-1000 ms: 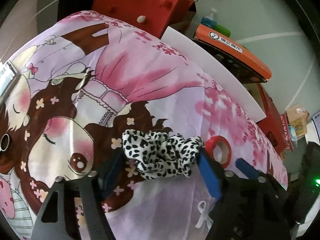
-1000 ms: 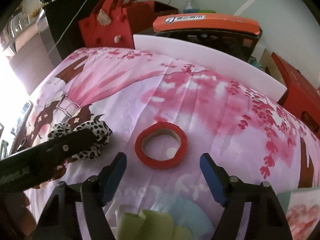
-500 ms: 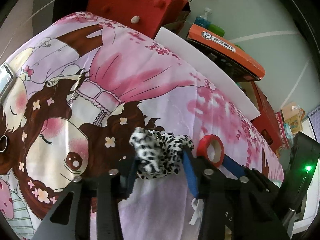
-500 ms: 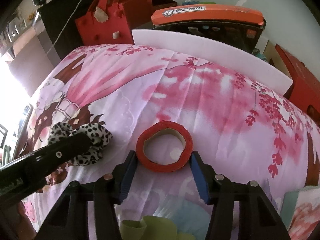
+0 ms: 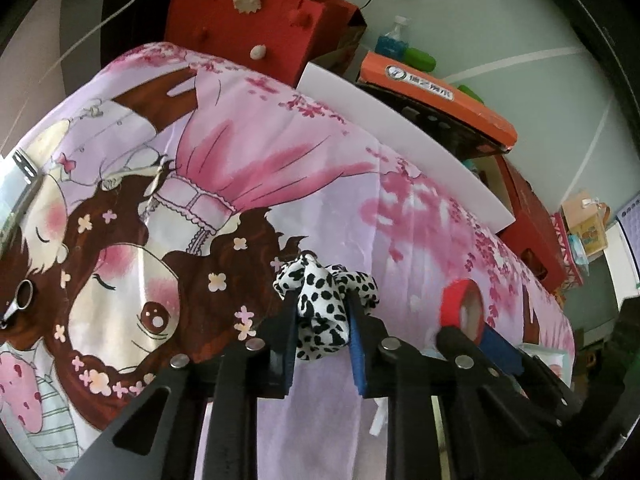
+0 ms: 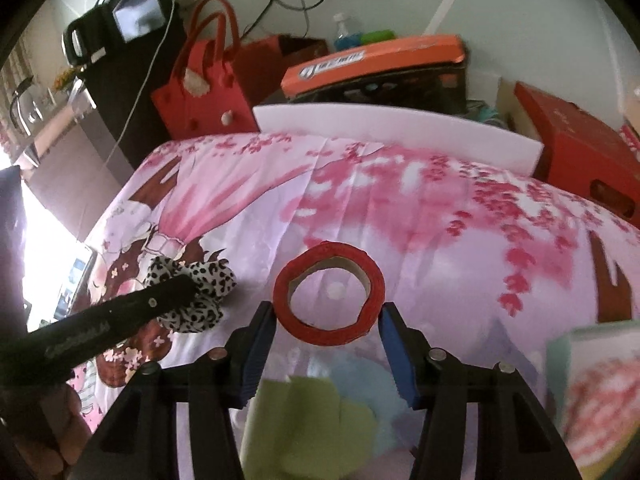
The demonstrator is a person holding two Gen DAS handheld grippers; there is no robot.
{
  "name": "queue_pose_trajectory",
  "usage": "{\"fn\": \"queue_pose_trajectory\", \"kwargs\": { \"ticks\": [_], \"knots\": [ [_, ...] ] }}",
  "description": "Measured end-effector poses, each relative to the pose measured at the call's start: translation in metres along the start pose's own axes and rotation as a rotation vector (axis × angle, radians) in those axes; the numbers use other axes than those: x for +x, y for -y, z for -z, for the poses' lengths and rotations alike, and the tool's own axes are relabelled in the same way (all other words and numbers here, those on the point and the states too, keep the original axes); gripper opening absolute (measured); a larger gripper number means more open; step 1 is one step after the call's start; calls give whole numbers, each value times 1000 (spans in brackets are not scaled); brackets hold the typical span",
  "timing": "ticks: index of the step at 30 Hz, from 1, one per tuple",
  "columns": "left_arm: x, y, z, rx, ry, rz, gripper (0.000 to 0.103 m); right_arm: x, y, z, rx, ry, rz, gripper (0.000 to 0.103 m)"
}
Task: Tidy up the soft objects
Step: 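Grasp the red tape roll with the right tool while the left tool grasps the leopard-print scrunchie, then carry the tape roll and scrunchie into the tray and open both tools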
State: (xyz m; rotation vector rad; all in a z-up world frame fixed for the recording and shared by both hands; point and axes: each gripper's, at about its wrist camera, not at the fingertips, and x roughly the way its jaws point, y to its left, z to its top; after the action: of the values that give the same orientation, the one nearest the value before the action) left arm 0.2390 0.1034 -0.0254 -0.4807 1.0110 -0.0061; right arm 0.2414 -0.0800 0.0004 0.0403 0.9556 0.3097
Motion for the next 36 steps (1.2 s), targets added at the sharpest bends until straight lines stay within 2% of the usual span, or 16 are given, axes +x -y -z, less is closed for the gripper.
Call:
{"fn": "queue_pose_trajectory", "kwargs": {
  "ticks": [8,14,23,28,36],
  "knots": [
    [-33,12,6,31,45,-5,23,-64,9,10,56,86,-5,56],
    [-55,35,20,91,65,34,23,-123,8,24,52,155,12,56],
    [-74,79,49,247,67,62,23,-182,25,63,105,207,59,56],
    [-78,107,67,328,61,101,23,-197,49,83,157,213,129,56],
    [-77,137,81,401,57,120,23,-190,114,102,323,200,204,56]
  ]
}}
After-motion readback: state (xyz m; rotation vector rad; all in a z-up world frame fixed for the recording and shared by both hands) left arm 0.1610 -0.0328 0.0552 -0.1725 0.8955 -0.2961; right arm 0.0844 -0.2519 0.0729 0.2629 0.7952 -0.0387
